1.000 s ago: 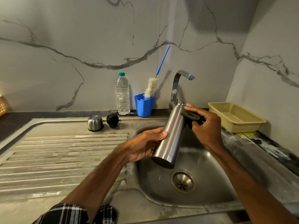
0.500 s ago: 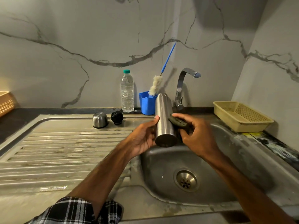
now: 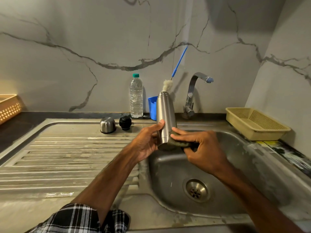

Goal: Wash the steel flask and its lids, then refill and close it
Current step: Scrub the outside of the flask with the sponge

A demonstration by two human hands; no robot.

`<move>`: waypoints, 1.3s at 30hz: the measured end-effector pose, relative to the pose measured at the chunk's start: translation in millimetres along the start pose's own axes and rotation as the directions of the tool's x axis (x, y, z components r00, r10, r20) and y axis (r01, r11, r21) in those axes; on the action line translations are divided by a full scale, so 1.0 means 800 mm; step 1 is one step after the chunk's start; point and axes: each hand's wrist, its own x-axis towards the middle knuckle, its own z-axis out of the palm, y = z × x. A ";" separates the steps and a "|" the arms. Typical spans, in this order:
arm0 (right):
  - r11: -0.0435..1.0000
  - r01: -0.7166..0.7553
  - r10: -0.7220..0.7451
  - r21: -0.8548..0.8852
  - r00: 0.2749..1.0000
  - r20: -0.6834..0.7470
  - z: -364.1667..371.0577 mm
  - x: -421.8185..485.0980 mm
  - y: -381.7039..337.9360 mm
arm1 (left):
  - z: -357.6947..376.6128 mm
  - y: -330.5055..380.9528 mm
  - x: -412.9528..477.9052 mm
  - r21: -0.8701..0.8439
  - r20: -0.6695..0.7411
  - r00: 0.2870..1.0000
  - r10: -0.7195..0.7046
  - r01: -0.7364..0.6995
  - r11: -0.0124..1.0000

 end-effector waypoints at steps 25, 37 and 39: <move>0.996 -0.047 0.032 -0.070 0.981 -0.193 -0.015 0.003 0.030 | 0.011 -0.005 -0.008 -0.011 0.220 0.974 -0.046 0.049 0.999; 0.976 -0.135 0.088 -0.169 0.961 -0.262 -0.025 0.005 0.046 | 0.020 -0.015 -0.009 0.081 0.284 0.953 -0.109 0.089 0.993; 0.983 -0.020 -0.012 -0.184 0.985 -0.171 -0.024 0.005 0.043 | 0.018 -0.015 -0.008 0.052 0.275 0.954 -0.119 0.109 0.993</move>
